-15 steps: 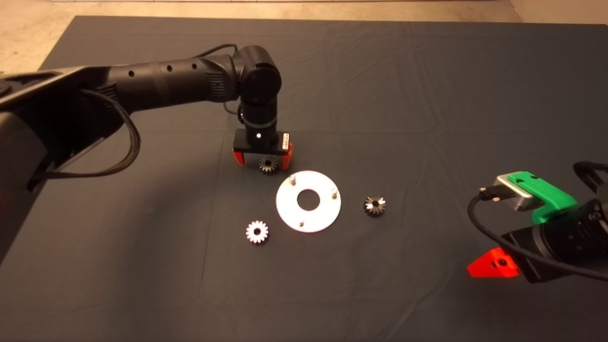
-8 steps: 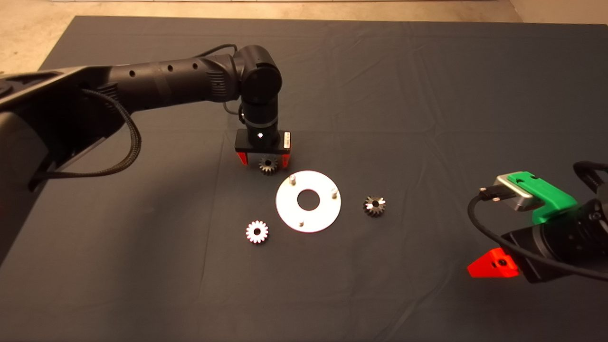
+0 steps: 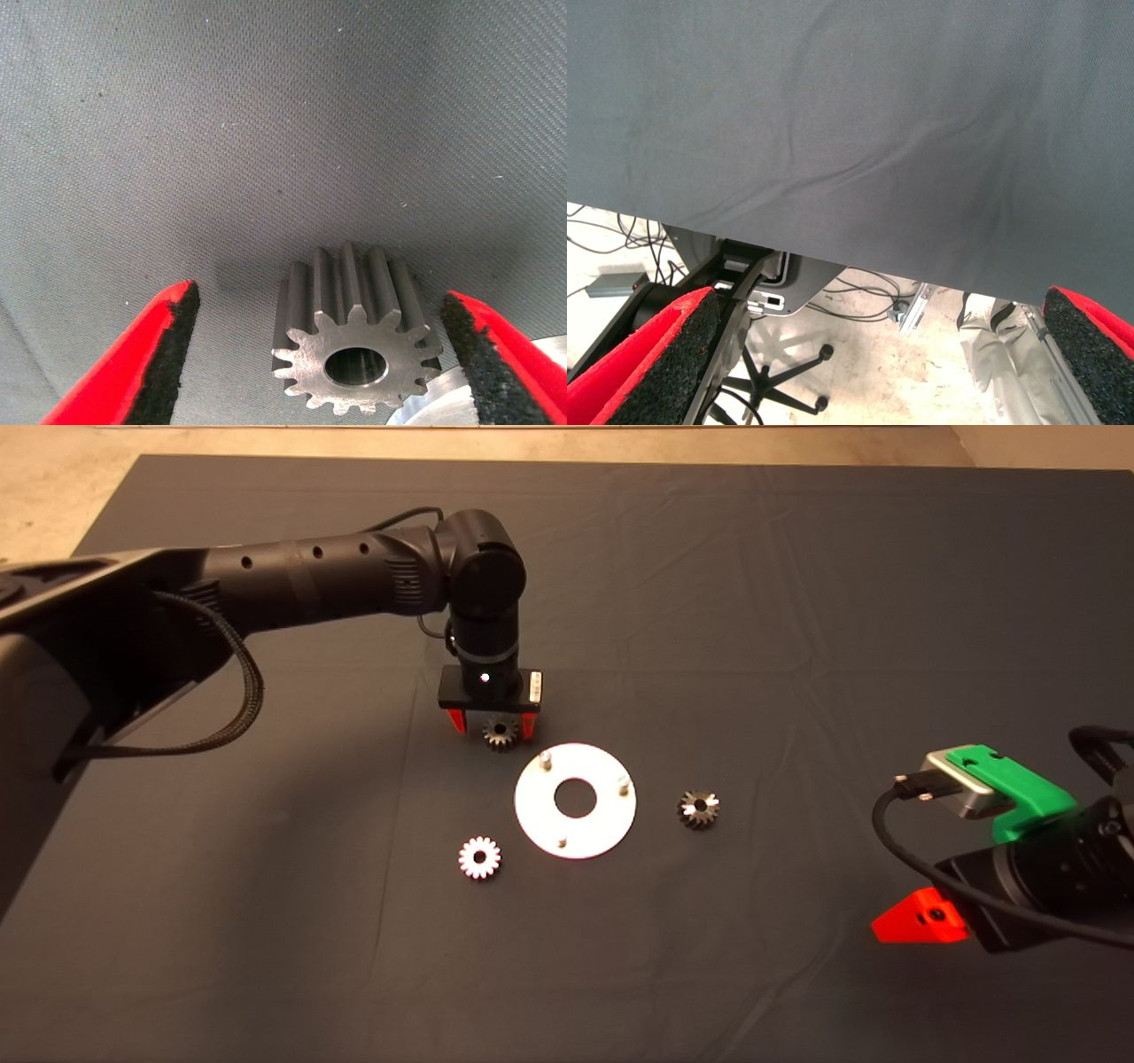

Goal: Install three planetary gears onto the carrier pins

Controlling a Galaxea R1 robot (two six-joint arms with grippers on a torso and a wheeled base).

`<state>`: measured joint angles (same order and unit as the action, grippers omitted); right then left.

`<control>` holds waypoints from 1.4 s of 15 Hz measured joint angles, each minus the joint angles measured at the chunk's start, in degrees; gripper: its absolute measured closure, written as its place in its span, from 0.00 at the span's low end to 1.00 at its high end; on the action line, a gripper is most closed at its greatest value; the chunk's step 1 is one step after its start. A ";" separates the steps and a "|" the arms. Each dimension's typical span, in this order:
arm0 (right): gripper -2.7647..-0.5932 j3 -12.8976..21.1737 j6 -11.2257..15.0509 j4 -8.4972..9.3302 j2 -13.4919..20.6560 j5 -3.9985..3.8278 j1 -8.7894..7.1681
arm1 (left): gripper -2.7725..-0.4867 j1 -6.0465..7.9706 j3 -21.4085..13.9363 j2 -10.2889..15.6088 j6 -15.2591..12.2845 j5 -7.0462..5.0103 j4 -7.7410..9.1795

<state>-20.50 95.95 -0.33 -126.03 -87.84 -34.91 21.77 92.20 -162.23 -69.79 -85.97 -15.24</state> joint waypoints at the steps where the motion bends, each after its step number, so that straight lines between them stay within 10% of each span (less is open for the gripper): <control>1: 0.02 0.00 -0.01 0.00 0.00 -0.01 0.00 | 0.43 0.00 0.00 0.00 0.07 0.00 0.00; 21: 0.02 0.00 0.00 0.02 -0.01 -0.01 0.00 | 0.73 0.00 0.09 0.16 2.16 0.27 0.02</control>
<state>-20.50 95.95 -0.30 -126.04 -87.85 -34.91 21.77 92.28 -162.07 -67.63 -85.70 -15.21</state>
